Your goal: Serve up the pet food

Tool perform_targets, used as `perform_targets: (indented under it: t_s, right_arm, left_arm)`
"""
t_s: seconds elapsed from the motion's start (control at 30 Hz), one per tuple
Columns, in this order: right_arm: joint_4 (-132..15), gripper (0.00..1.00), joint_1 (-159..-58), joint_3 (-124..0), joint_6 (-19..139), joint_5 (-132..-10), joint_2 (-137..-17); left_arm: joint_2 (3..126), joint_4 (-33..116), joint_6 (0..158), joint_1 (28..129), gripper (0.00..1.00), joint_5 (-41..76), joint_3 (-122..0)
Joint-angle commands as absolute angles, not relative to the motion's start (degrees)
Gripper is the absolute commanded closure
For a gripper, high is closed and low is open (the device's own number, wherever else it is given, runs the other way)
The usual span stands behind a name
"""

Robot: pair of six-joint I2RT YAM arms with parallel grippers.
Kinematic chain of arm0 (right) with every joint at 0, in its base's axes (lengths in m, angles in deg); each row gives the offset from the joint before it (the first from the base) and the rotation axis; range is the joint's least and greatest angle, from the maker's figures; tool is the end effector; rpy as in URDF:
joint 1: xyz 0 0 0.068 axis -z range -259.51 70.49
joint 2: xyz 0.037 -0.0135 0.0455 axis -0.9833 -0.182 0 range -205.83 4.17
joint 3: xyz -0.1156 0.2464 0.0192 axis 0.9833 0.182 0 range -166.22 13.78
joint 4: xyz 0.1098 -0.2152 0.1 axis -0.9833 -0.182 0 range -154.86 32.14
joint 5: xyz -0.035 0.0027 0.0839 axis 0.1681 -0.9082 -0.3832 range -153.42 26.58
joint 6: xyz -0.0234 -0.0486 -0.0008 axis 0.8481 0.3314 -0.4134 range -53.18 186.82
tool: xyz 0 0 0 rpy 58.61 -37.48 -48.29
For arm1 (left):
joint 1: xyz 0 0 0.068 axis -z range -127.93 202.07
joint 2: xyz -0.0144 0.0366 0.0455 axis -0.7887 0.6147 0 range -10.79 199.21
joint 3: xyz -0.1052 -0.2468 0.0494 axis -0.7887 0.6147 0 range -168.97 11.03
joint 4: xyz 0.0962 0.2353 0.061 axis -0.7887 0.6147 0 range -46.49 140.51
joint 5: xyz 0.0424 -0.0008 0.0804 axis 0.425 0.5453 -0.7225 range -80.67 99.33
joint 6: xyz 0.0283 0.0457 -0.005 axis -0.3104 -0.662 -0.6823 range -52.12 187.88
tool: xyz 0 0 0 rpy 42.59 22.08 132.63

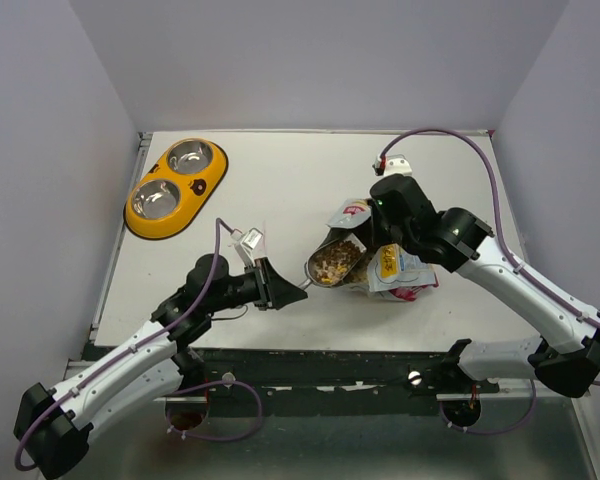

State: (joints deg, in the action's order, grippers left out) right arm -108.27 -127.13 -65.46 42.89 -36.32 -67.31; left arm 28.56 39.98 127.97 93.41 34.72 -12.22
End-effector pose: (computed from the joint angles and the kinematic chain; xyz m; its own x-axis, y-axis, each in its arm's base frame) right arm 0.1796 0.1727 0.3847 -0.5926 -0.1137 -0.7975 -0.2094 0.9777 0.0162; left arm 0.1186 -0.1248 0.2474 -0.8712 -0.2767 -0.4056 0.3124 0.3249 -0.8926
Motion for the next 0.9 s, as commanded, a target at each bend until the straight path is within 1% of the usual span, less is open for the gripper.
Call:
perform_targets:
  t_s: [0.0, 0.13, 0.3, 0.43, 0.87]
  right_arm:
    - [-106.6, 0.99, -126.7, -68.5, 43.1, -34.1, -64.9]
    - [-106.6, 0.99, -126.7, -68.6, 43.1, -34.3, -64.6]
    - [-106.8, 0.99, -126.8, -68.6, 43.1, -34.3, -64.3]
    - [-106.7, 0.99, -126.7, -68.7, 43.0, -34.4, -64.3]
    - [-106.8, 0.99, -126.8, -68.7, 43.1, -34.5, -64.4]
  left_arm:
    - [28.0, 47.4, 130.3, 91.3, 1.00, 37.5, -16.4]
    - [27.2, 48.6, 133.4, 89.7, 1.00, 39.6, -17.5]
    - [24.8, 44.5, 138.5, 88.9, 1.00, 40.9, -16.6]
    - [22.9, 45.0, 137.8, 88.9, 1.00, 42.2, -16.8]
    - [16.3, 56.2, 134.8, 86.4, 1.00, 48.1, -23.3]
